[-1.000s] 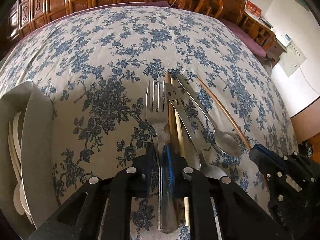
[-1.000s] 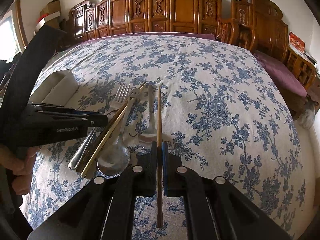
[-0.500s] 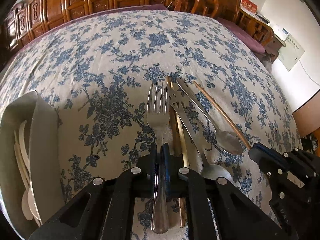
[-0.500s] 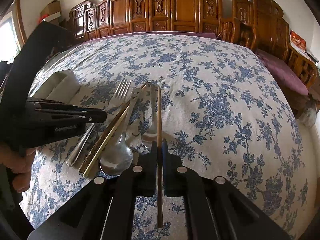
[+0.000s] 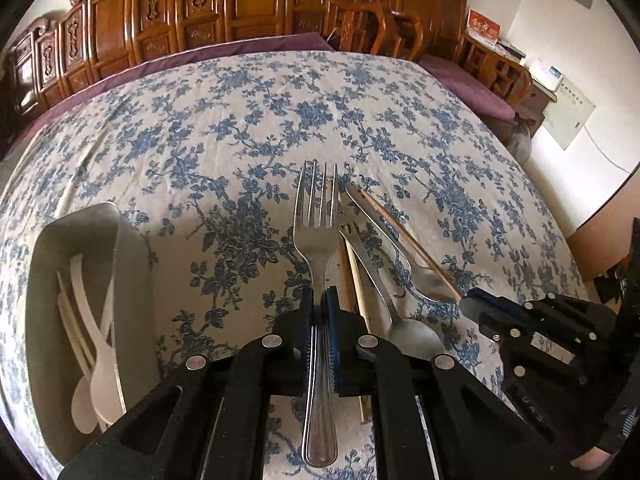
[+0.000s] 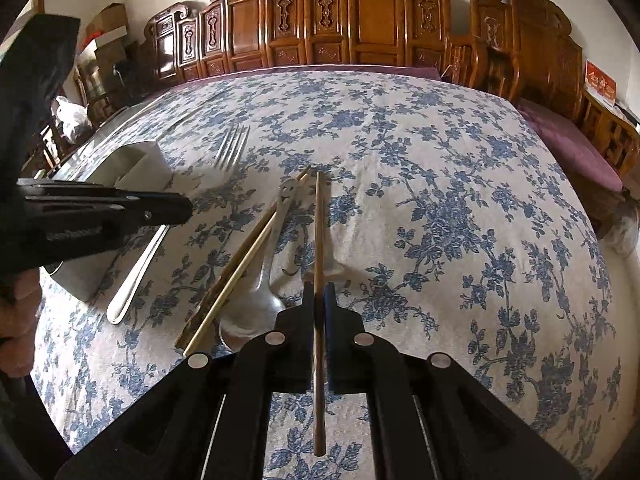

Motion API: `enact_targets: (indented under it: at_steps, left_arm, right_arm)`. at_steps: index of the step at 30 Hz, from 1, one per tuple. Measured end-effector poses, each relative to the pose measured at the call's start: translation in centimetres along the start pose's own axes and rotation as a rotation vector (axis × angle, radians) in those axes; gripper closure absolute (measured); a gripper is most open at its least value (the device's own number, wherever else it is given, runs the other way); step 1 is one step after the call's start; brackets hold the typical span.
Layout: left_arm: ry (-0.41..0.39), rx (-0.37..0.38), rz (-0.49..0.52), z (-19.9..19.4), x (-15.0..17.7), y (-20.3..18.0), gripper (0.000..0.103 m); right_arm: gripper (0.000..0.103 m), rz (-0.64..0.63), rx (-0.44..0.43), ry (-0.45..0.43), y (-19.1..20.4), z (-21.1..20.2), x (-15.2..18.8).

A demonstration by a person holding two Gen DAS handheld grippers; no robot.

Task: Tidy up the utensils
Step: 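Carry the metal fork into the grey tray and open the left gripper while the right carries the chopstick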

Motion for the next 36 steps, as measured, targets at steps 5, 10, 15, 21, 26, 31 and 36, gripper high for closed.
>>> enact_targets:
  at_steps: [5, 10, 15, 21, 26, 31, 36]
  left_arm:
    - [-0.011, 0.010, 0.001, -1.5, 0.4, 0.6, 0.097]
    - [-0.023, 0.008, 0.005, -2.9, 0.8, 1.6, 0.097]
    - [-0.043, 0.011, 0.003, -4.4, 0.7, 2.6, 0.097]
    - [-0.072, 0.011, 0.004, -6.5, 0.3, 3.6, 0.097]
    - [-0.092, 0.005, -0.003, -8.1, 0.0, 5.1, 0.097]
    - [-0.091, -0.028, -0.010, -9.1, 0.0, 7.6, 0.097]
    - [-0.074, -0.063, -0.033, -9.2, 0.6, 10.9, 0.097]
  right_arm:
    - [0.097, -0.013, -0.017, 0.002, 0.7, 0.0, 0.0]
    - [0.097, -0.017, -0.032, 0.003, 1.2, 0.0, -0.1]
    - [0.097, -0.025, -0.051, -0.002, 2.1, -0.4, -0.2]
    - [0.097, -0.058, -0.072, -0.017, 3.8, -1.0, -0.7]
    - [0.097, -0.095, -0.082, -0.025, 5.3, -1.3, -1.3]
    - [0.097, -0.131, -0.087, -0.032, 6.9, -1.6, -2.1]
    - [0.097, -0.134, -0.103, -0.038, 8.4, -1.7, -2.8]
Point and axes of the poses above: each gripper's, at about its wrist camera, not at the fingertips, and z roughly the way its jaws point, y to its left, x to its underside, the point moved 1 cm from there along z, roughly the way its jaws point, and after that the axes turned 8 degrees about -y, right-handed, at the moved point
